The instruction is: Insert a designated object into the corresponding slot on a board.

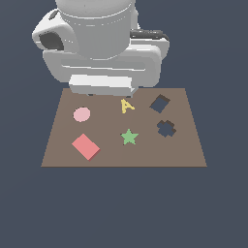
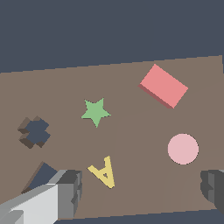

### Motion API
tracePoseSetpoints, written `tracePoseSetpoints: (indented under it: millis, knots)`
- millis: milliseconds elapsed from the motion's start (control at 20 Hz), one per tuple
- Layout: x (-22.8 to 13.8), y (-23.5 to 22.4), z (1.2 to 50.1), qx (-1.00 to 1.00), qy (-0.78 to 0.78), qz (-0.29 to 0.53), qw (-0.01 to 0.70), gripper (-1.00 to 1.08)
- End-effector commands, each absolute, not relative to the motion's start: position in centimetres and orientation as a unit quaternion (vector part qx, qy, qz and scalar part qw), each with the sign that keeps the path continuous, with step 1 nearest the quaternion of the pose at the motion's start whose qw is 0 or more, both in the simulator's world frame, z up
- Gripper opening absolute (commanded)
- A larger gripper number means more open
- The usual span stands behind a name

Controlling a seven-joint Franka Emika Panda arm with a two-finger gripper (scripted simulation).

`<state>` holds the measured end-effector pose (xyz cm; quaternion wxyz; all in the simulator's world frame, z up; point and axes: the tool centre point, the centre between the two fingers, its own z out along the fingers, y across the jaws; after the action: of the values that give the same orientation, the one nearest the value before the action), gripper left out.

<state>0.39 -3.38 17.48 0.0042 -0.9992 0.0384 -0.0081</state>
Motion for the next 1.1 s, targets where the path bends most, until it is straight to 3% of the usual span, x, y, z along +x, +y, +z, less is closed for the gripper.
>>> tracePoseSetpoints:
  millis: [0, 1050]
  knots:
    - [0.4, -3.4, 17.5, -0.999, 0.038, -0.008, 0.004, 1.0]
    - [1.9, -6.4, 14.1, -0.996, -0.088, -0.006, 0.004, 1.0]
